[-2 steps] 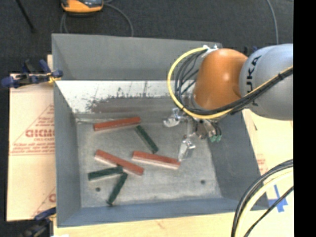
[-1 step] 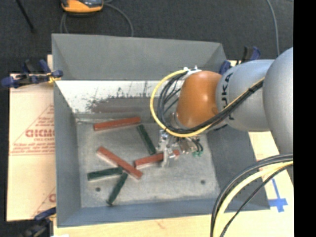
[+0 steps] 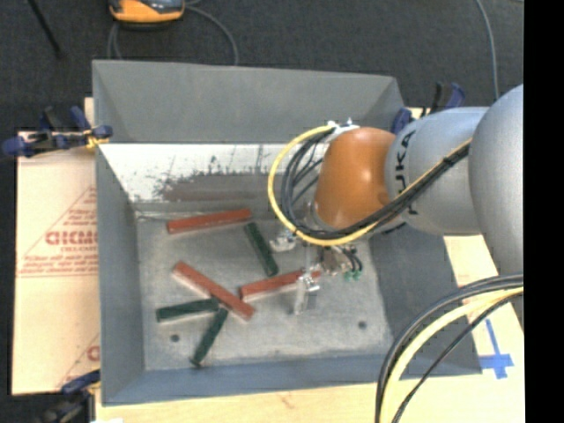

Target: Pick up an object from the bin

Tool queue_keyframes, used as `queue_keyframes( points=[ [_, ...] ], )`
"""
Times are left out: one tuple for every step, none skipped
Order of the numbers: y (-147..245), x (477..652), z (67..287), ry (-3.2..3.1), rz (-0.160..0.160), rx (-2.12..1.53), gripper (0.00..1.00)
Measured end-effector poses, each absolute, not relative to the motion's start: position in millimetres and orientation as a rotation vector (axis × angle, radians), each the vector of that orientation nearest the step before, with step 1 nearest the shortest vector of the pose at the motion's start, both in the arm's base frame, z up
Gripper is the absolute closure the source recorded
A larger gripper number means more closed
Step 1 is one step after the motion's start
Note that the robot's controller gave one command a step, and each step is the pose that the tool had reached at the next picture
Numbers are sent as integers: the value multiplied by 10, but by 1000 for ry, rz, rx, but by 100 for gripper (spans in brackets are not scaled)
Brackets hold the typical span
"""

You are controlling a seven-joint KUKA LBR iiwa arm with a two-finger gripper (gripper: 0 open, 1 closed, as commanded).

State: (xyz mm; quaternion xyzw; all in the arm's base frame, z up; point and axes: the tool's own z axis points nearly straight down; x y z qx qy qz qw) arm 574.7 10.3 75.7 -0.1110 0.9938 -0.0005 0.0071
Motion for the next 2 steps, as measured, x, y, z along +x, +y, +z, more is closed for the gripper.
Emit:
queue_keyframes(
  points=[
    [106, 5755, 769, 3106, -1, -348, 100],
    [106, 5755, 769, 3106, -1, -349, 100]
  ],
)
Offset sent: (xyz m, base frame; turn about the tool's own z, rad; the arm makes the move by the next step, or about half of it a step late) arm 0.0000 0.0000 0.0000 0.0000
